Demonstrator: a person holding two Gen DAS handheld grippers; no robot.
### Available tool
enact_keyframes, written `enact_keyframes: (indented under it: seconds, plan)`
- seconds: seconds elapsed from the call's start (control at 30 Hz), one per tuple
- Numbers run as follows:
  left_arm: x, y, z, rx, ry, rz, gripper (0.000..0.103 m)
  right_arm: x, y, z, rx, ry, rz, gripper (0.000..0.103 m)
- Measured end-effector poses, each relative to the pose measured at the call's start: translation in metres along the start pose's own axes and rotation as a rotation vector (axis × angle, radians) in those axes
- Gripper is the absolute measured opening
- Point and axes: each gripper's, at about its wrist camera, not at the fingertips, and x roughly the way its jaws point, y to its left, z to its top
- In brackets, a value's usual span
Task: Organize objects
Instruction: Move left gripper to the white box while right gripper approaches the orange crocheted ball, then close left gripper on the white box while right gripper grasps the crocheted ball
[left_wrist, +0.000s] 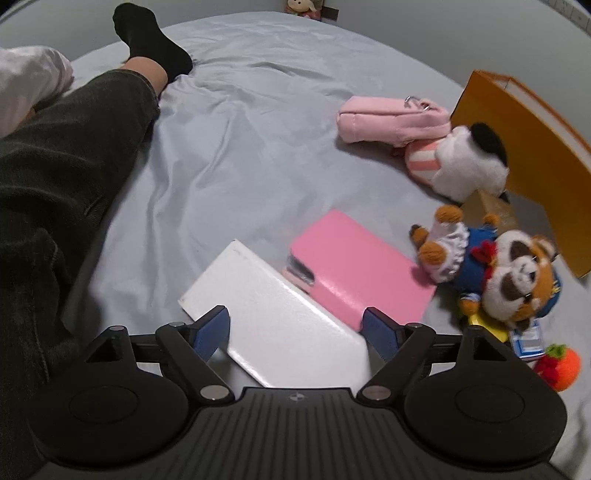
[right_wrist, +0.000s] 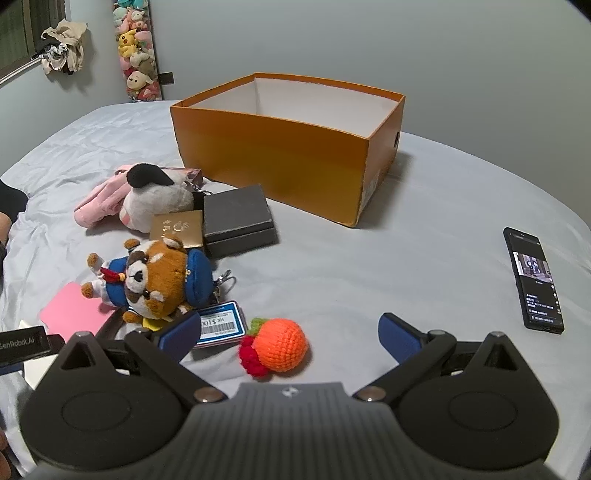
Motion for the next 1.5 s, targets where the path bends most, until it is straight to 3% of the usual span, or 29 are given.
enact_keyframes:
  seconds: [0.27, 0.33, 0.4, 0.6, 0.73, 0.83, 1.0, 1.07, 1.13, 1.2, 1.5]
  plan:
    - [0.001, 0.0, -0.007, -0.047, 0.036, 0.039, 0.102, 0.006, -0.006, -0.002, 0.009, 0.013, -0.011, 0.102]
    - [0.011, -0.001, -0.008, -0.063, 0.1, 0.051, 0.103, 0.006, -0.006, -0.003, 0.008, 0.014, -0.01, 0.102]
    - [0.03, 0.007, -0.011, -0.131, 0.206, -0.001, 0.103, 0.007, -0.006, -0.004, 0.008, 0.014, -0.009, 0.102]
    - [0.025, 0.005, -0.017, -0.114, 0.137, -0.01, 0.103, 0.01, -0.011, -0.006, 0.013, 0.019, -0.021, 0.102]
    - [0.022, 0.018, -0.018, -0.169, 0.124, -0.074, 0.103, 0.014, -0.014, -0.008, 0.005, 0.02, -0.021, 0.102]
    - [0.022, 0.019, -0.018, -0.138, 0.127, -0.094, 0.103, 0.02, -0.013, -0.01, -0.017, 0.021, -0.01, 0.102]
    - [0.016, 0.015, -0.023, -0.143, 0.072, -0.058, 0.092, 0.027, -0.007, -0.013, -0.049, 0.036, 0.039, 0.101]
    - [0.014, 0.011, -0.021, -0.086, 0.076, -0.051, 0.09, 0.03, -0.006, -0.014, -0.043, 0.059, 0.081, 0.097]
    - [0.014, 0.01, -0.019, -0.034, 0.078, -0.066, 0.088, 0.033, -0.005, -0.017, -0.043, 0.082, 0.095, 0.076]
    - [0.013, 0.016, -0.02, -0.038, 0.076, -0.102, 0.087, 0.035, -0.004, -0.019, -0.056, 0.092, 0.086, 0.065]
    - [-0.003, 0.02, -0.028, 0.051, 0.071, -0.187, 0.085, 0.044, -0.009, -0.022, -0.013, 0.098, 0.118, 0.064]
